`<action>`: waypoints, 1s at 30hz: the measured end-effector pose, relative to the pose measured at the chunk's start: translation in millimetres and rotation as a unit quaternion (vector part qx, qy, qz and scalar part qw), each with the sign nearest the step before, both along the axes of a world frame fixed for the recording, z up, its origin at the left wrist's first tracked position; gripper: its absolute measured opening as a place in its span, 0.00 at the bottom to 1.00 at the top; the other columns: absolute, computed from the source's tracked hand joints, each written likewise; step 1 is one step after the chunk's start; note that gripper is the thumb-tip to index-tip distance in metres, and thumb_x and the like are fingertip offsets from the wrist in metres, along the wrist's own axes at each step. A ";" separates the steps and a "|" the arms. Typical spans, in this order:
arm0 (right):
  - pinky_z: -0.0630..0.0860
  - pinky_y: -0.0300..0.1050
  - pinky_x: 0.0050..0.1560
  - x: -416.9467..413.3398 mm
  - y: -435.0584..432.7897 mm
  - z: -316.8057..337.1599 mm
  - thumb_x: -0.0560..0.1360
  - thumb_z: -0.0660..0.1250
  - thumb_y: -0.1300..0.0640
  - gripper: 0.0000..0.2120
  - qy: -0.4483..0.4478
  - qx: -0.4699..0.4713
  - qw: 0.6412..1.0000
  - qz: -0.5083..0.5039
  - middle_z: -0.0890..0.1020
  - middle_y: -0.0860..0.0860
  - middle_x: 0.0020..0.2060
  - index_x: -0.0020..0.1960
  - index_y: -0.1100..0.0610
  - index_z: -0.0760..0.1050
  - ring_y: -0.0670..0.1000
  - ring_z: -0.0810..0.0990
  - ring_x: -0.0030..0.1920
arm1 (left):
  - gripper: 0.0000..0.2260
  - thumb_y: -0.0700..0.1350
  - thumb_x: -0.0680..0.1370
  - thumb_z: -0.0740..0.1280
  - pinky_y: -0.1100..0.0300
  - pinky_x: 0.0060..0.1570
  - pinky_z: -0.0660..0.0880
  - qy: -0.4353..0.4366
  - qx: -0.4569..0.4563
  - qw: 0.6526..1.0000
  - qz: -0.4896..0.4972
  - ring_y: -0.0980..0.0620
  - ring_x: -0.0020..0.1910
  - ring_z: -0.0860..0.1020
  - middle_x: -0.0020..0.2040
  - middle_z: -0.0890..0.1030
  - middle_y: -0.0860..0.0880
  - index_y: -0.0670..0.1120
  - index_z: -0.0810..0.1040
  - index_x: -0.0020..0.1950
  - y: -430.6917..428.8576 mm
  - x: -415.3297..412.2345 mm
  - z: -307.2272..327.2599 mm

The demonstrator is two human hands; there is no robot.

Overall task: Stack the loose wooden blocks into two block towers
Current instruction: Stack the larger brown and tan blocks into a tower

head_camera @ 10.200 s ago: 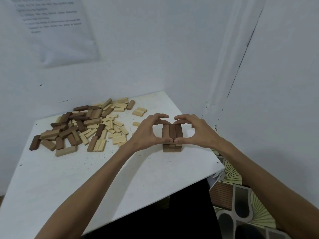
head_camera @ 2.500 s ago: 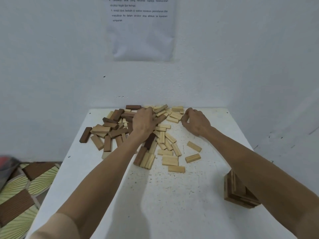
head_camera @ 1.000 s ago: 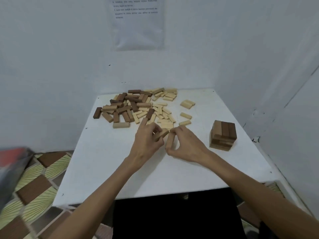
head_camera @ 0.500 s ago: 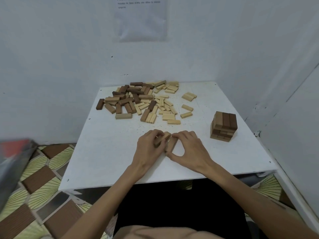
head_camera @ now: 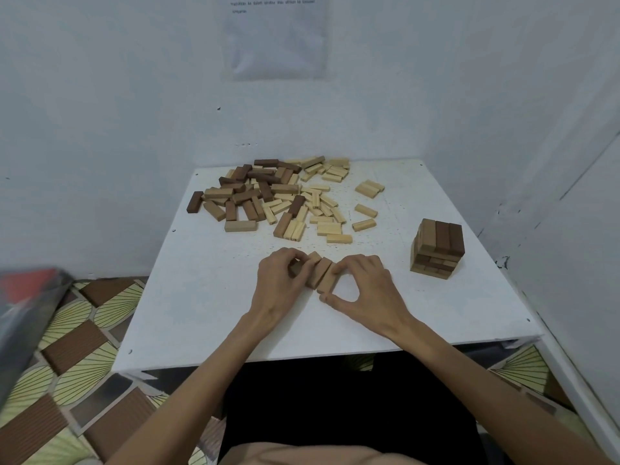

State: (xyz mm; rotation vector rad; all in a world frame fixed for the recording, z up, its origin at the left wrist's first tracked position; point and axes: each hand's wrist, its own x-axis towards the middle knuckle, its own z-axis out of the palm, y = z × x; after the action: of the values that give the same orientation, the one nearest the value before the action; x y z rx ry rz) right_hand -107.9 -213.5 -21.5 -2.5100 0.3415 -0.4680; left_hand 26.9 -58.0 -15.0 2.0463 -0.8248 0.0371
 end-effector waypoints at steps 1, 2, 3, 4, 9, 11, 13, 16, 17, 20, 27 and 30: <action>0.69 0.48 0.57 -1.0 -1.6 0.5 0.72 0.73 0.37 0.21 0.002 -0.004 1.000 0.009 0.75 0.39 0.58 0.59 0.45 0.75 0.45 0.69 0.62 | 0.06 0.49 0.80 0.71 0.53 0.46 0.78 -0.004 0.005 1.000 -0.002 0.56 0.42 0.80 0.42 0.83 0.55 0.48 0.84 0.46 0.7 -0.5 -0.3; 0.71 0.49 0.59 -2.2 -3.7 0.5 0.73 0.70 0.38 0.20 0.005 -0.009 1.000 0.021 0.75 0.39 0.59 0.60 0.45 0.75 0.45 0.69 0.62 | 0.07 0.49 0.81 0.70 0.51 0.46 0.78 -0.010 0.011 1.000 -0.004 0.55 0.43 0.80 0.42 0.84 0.55 0.47 0.84 0.46 1.7 -1.0 -0.7; 0.72 0.51 0.60 -3.2 -5.7 0.3 0.73 0.68 0.40 0.19 0.008 -0.010 0.999 0.032 0.75 0.38 0.59 0.61 0.46 0.75 0.45 0.69 0.63 | 0.08 0.50 0.81 0.70 0.50 0.47 0.78 -0.016 0.016 1.000 -0.007 0.55 0.43 0.80 0.43 0.84 0.55 0.47 0.84 0.46 2.9 -2.1 -0.5; 0.73 0.52 0.61 -3.8 -7.6 0.1 0.73 0.67 0.43 0.18 0.008 -0.009 0.999 0.040 0.75 0.39 0.59 0.61 0.46 0.75 0.45 0.68 0.63 | 0.10 0.52 0.80 0.69 0.49 0.48 0.78 -0.019 0.022 1.000 -0.012 0.54 0.44 0.80 0.43 0.84 0.55 0.48 0.85 0.47 4.3 -3.5 0.2; 0.72 0.46 0.61 0.7 -16.2 -3.6 0.78 0.70 0.53 0.11 -0.007 -0.004 0.998 0.056 0.77 0.41 0.57 0.60 0.49 0.78 0.47 0.70 0.60 | 0.27 0.69 0.70 0.70 0.61 0.52 0.71 -0.033 0.106 0.993 -0.045 0.56 0.54 0.75 0.51 0.82 0.57 0.49 0.83 0.55 5.6 -9.4 5.6; 0.72 0.43 0.61 2.2 -17.9 -2.1 0.79 0.71 0.53 0.10 -0.013 0.008 0.998 0.058 0.78 0.41 0.56 0.60 0.50 0.78 0.46 0.71 0.60 | 0.29 0.67 0.67 0.76 0.61 0.53 0.70 -0.050 0.127 0.989 -0.060 0.56 0.56 0.72 0.54 0.80 0.57 0.49 0.80 0.59 5.8 -11.2 4.6; 0.71 0.41 0.59 2.9 -19.4 0.4 0.79 0.72 0.51 0.12 -0.006 0.025 0.998 0.056 0.79 0.41 0.56 0.61 0.49 0.76 0.44 0.72 0.59 | 0.27 0.61 0.68 0.79 0.60 0.53 0.70 -0.055 0.127 0.989 -0.057 0.54 0.56 0.73 0.55 0.80 0.55 0.47 0.79 0.60 5.2 -11.4 3.1; 0.69 0.37 0.56 3.6 -22.8 2.9 0.78 0.73 0.49 0.20 0.002 0.041 0.998 0.045 0.77 0.42 0.58 0.67 0.49 0.73 0.41 0.70 0.56 | 0.24 0.56 0.69 0.78 0.59 0.53 0.73 -0.043 0.119 0.990 -0.057 0.52 0.56 0.73 0.54 0.81 0.55 0.48 0.80 0.60 2.6 -9.5 3.8; 0.67 0.35 0.55 3.5 -23.7 4.6 0.77 0.74 0.47 0.23 0.009 0.040 0.998 0.048 0.76 0.42 0.60 0.69 0.48 0.72 0.40 0.70 0.56 | 0.23 0.55 0.69 0.78 0.57 0.55 0.74 -0.037 0.118 0.990 -0.069 0.52 0.57 0.73 0.55 0.82 0.55 0.48 0.80 0.60 2.4 -8.2 4.0; 0.66 0.32 0.59 3.8 -25.9 8.6 0.76 0.73 0.44 0.31 0.037 0.015 0.996 0.074 0.71 0.42 0.65 0.75 0.49 0.68 0.39 0.68 0.59 | 0.24 0.49 0.71 0.78 0.56 0.62 0.73 0.006 0.114 0.984 -0.138 0.54 0.63 0.72 0.58 0.80 0.57 0.50 0.78 0.66 6.0 -2.6 8.5; 0.69 0.40 0.59 6.0 -28.8 13.6 0.74 0.72 0.37 0.35 0.099 0.021 0.990 0.094 0.70 0.40 0.53 0.76 0.47 0.67 0.43 0.69 0.57 | 0.43 0.61 0.69 0.76 0.48 0.71 0.69 -0.025 0.194 0.965 -0.172 0.51 0.71 0.65 0.72 0.69 0.52 0.52 0.64 0.80 12.2 12.6 16.0; 0.75 0.47 0.56 12.8 -32.1 25.5 0.71 0.73 0.35 0.38 0.151 0.009 0.984 0.090 0.76 0.41 0.48 0.76 0.45 0.66 0.43 0.74 0.53 | 0.49 0.67 0.69 0.74 0.50 0.59 0.74 -0.048 0.308 0.941 -0.135 0.47 0.62 0.73 0.62 0.75 0.50 0.50 0.56 0.82 10.6 16.9 30.4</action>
State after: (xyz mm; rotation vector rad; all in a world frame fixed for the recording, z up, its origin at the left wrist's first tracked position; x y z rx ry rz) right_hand -95.1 -245.6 4.1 -2.5639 0.2265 -0.0109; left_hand 43.8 -47.4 15.4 2.4974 -1.2950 -0.3138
